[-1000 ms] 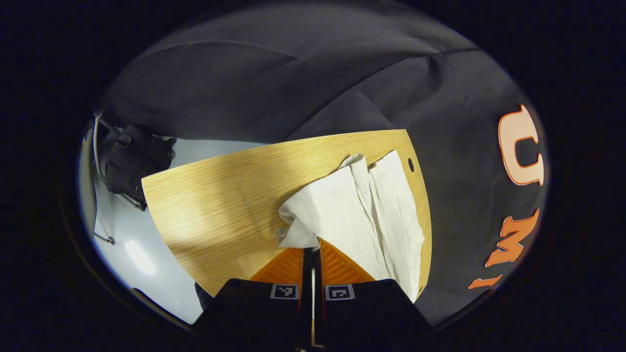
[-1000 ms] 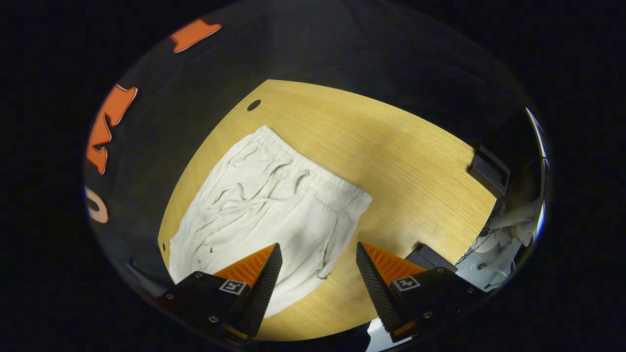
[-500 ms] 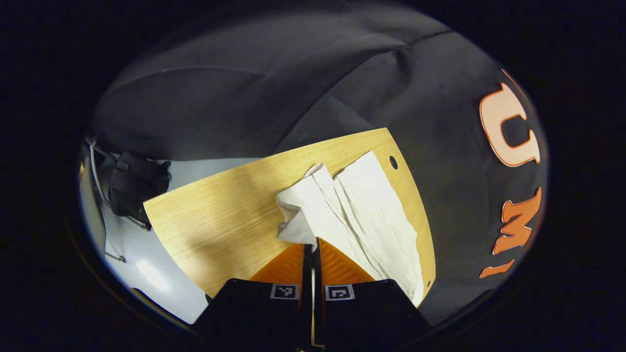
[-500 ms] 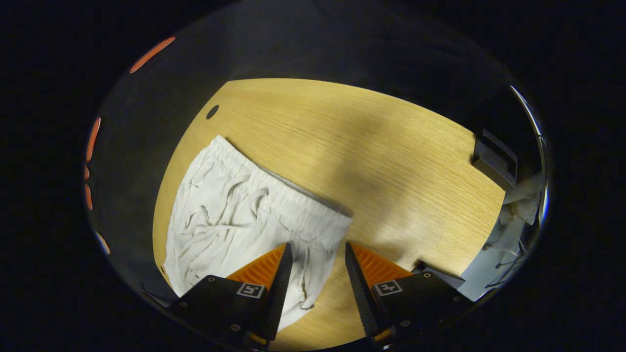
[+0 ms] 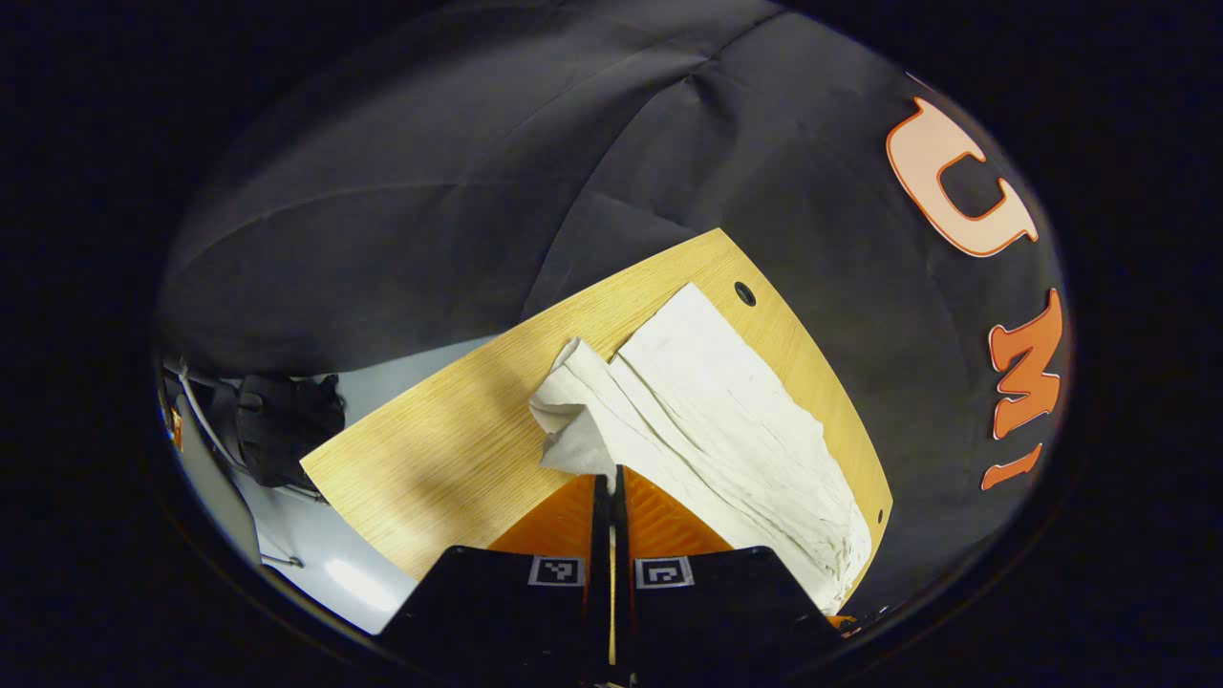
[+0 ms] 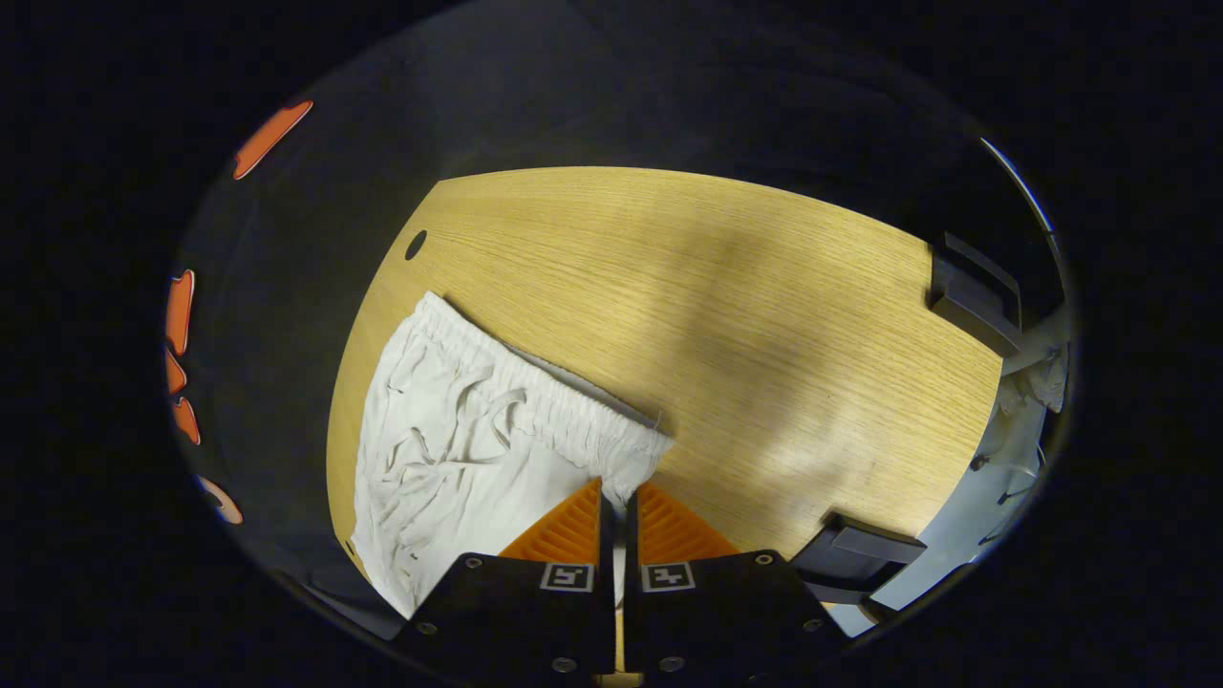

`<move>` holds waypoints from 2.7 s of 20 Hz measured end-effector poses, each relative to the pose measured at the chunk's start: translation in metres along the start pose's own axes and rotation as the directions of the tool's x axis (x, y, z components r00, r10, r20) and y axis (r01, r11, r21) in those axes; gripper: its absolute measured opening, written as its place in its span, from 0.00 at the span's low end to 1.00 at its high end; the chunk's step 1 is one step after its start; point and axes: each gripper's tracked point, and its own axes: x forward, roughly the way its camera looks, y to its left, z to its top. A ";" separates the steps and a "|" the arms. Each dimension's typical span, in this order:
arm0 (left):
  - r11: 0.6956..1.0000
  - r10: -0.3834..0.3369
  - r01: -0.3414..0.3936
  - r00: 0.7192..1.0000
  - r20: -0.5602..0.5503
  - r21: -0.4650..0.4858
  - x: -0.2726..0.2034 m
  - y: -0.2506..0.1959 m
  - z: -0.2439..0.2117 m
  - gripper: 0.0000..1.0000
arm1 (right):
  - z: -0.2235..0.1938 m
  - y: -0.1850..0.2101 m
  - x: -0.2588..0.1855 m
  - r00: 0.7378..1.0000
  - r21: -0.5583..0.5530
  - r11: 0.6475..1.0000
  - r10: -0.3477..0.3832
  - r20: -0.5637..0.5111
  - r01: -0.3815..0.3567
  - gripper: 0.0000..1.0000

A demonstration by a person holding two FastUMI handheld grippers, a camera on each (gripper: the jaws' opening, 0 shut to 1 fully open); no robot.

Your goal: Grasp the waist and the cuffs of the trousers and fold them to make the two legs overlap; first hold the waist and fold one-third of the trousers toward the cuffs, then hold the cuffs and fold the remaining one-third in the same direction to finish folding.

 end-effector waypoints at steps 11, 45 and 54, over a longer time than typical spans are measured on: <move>0.994 -0.001 0.000 1.000 0.012 0.111 0.003 -0.042 0.040 0.06 | 0.023 0.040 -0.026 0.997 0.055 0.997 0.050 -0.057 -0.047 0.04; 0.999 0.016 -0.011 0.992 -0.124 0.041 0.200 -0.115 0.144 0.06 | 0.099 0.237 0.056 0.973 0.438 0.887 0.209 -0.101 -0.145 0.04; 0.997 -0.070 0.069 0.997 -0.028 -0.045 0.202 -0.135 0.164 0.08 | 0.113 0.240 0.063 0.948 0.583 0.778 0.316 -0.041 -0.234 0.09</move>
